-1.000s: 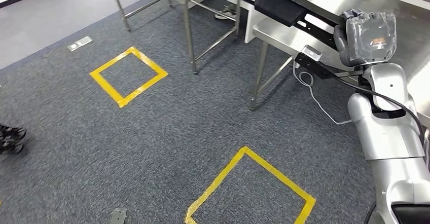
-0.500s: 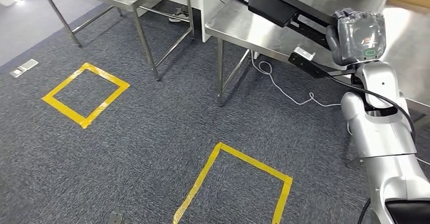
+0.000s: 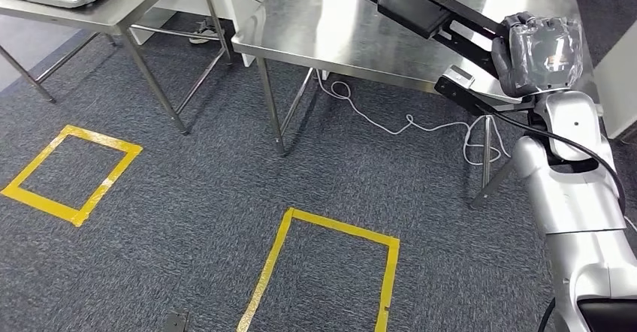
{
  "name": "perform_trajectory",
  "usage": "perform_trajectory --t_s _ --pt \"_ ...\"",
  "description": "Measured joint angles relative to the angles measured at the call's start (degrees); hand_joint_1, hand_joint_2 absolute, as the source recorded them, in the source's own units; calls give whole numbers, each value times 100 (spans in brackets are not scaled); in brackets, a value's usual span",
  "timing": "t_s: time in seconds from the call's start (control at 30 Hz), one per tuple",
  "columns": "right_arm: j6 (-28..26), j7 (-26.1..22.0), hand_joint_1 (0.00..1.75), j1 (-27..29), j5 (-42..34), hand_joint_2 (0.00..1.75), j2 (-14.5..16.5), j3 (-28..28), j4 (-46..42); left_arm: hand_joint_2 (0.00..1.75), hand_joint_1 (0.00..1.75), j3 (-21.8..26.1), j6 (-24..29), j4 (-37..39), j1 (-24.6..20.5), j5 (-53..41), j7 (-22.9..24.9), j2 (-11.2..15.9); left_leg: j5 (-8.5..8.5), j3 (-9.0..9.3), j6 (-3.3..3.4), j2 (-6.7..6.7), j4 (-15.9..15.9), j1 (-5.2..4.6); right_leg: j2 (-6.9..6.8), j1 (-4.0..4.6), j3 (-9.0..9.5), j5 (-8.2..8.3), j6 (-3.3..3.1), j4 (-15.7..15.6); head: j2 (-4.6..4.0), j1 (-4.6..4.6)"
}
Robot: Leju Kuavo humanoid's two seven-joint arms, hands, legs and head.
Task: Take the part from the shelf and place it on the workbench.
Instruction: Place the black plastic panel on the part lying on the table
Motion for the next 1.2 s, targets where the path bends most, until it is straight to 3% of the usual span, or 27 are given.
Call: perform_trajectory --t_s 0.07,0.13,0.17,0.2,0.23,0.3,0.33,0.37,0.43,0.47,0.53,0.57,0.6,0.67,0.7,0.77,0.8,0.83,0.9,0.97,1.07,1.2 --pt "-1 -7 175 -9 -3 175 7 4 5 175 0 1 -1 1 8 0 2 4 -387 -245 10 -310 602 7 133 34 -4 19 -68 0 0 -21" --pt "-3 -13 175 3 -12 175 23 11 27 175 0 1 -2 3 20 0 9 4 -712 -596 64 -440 1354 -32 294 103 -11 33 -118 1 0 -33" --pt "-4 -14 175 10 -17 175 31 13 38 175 0 1 -2 3 22 0 11 5 -725 -690 112 -459 1520 -54 382 141 -13 39 -135 2 0 -33" --pt "-5 -13 175 13 -24 175 37 13 45 175 0 1 -2 4 22 0 13 4 -618 -680 179 -476 1455 -83 470 178 -12 47 -149 2 0 -33" --pt "-6 -13 175 11 -28 175 42 13 48 175 0 1 -2 4 21 0 13 4 -419 -568 267 -529 1177 -117 557 213 -9 54 -159 2 0 -33" --pt "-8 -13 175 -3 -34 175 45 13 49 175 0 3 -2 5 22 -1 14 16 -51 -261 474 -777 480 -181 708 255 -9 76 -170 -4 0 -15" --pt "-10 -13 175 -9 -35 175 46 14 52 175 0 4 -2 5 24 -5 12 23 47 -156 548 -883 250 -207 769 247 -14 88 -163 -9 0 -4" --pt "-13 -13 175 -11 -36 175 46 15 57 175 0 5 -2 6 24 -8 12 28 75 -109 594 -939 147 -231 824 226 -24 105 -147 -20 0 2" --pt "-27 -12 175 -5 -35 175 39 12 66 175 0 5 -2 5 15 -15 11 24 123 -58 629 -844 29 -265 933 202 -36 156 -78 -82 0 -5" --pt "-45 -9 175 -3 -33 175 29 7 69 175 0 7 -2 4 4 -17 13 18 179 -10 626 -775 -80 -263 873 214 -55 172 -52 -99 0 -7" --pt "-97 0 175 -40 -21 175 4 1 79 175 0 10 -3 3 -13 -25 11 5 301 83 624 -647 -310 -239 541 254 -191 62 -51 96 0 24" --pt "-121 5 175 -55 -14 175 1 1 87 175 0 12 -3 3 -14 -27 11 2 336 99 610 -591 -370 -233 336 245 -330 -76 -68 381 0 42" --pt "-136 11 175 -64 -8 175 6 4 97 175 0 13 -4 4 -10 -28 12 -1 348 93 613 -540 -388 -233 226 226 -494 -235 -71 738 0 57" --pt "-143 25 175 -40 17 175 25 8 127 175 0 14 -6 4 -4 -32 13 -10 356 65 584 -442 -384 -223 159 151 -708 -418 -7 1269 0 64" --pt "-143 34 175 -31 34 175 28 8 150 175 0 14 -6 4 -2 -34 13 -18 357 50 558 -405 -375 -211 142 106 -668 -396 59 1249 0 63" --pt "-145 47 175 -36 73 175 30 9 191 175 0 14 -6 4 -3 -44 13 -28 341 15 472 -350 -317 -177 72 15 -255 -186 221 560 0 66" --pt "-152 51 175 -41 85 175 30 10 210 175 0 16 -6 4 -6 -50 13 -26 327 -14 416 -329 -280 -170 45 5 -38 -107 267 218 0 68" --pt "-167 56 175 -44 98 175 29 9 224 175 0 18 -5 3 -8 -57 13 -23 308 -46 361 -313 -226 -174 34 5 107 -56 263 -39 0 68" --pt "-199 73 175 -31 119 175 27 9 249 175 0 22 -3 2 -10 -70 8 -16 293 -102 291 -301 -170 -188 62 29 151 -51 165 -112 0 54" --pt "-218 90 175 -14 132 175 27 9 265 175 0 31 -3 3 -6 -75 4 -15 310 -122 338 -302 -158 -177 82 20 133 -29 99 -121 0 38" --pt "-222 95 175 -10 149 175 27 11 280 175 0 48 -4 3 -4 -74 4 -14 341 -120 432 -304 -174 -162 94 48 127 -13 60 -121 0 35" --pt "-222 95 175 -10 155 175 27 12 299 175 0 56 -6 3 -4 -74 1 -15 363 -116 413 -302 -207 -138 95 84 114 -5 16 -121 0 32"
